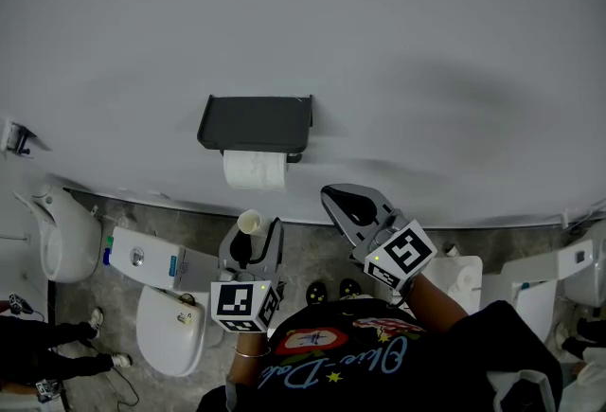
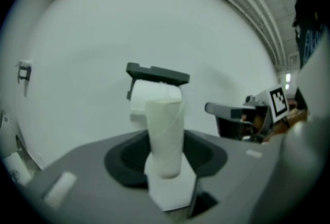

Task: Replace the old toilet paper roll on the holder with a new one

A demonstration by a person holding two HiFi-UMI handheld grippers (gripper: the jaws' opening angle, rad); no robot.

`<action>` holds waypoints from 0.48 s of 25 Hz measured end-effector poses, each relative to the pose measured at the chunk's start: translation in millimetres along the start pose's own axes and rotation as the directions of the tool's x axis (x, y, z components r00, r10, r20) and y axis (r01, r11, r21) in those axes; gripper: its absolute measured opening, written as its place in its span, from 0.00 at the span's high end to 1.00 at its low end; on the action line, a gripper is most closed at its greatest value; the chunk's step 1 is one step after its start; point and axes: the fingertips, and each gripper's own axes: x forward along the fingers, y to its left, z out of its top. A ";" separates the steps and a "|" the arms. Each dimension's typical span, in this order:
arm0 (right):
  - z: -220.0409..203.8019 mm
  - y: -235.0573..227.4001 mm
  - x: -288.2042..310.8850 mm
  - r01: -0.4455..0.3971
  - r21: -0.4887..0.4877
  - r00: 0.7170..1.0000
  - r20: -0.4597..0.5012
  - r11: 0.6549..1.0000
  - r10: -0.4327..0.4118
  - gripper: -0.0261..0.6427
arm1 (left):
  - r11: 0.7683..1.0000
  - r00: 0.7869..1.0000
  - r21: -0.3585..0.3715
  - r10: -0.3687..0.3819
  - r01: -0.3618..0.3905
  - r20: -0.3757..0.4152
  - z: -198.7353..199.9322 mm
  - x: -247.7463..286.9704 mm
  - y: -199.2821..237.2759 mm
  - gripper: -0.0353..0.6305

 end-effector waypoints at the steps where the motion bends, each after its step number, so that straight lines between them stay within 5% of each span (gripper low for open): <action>1: -0.5 -1.1 -0.8 0.001 0.012 1.000 -0.001 1.000 -0.001 0.94 | 1.000 1.000 0.000 0.000 0.000 -0.001 0.2 -0.3 -0.4 0.66; 12: -1.1 -12.0 -4.0 0.068 -0.026 0.997 -0.021 0.997 -0.068 0.94 | 1.000 1.000 0.008 -0.008 0.008 -0.004 1.9 -2.8 -4.5 0.66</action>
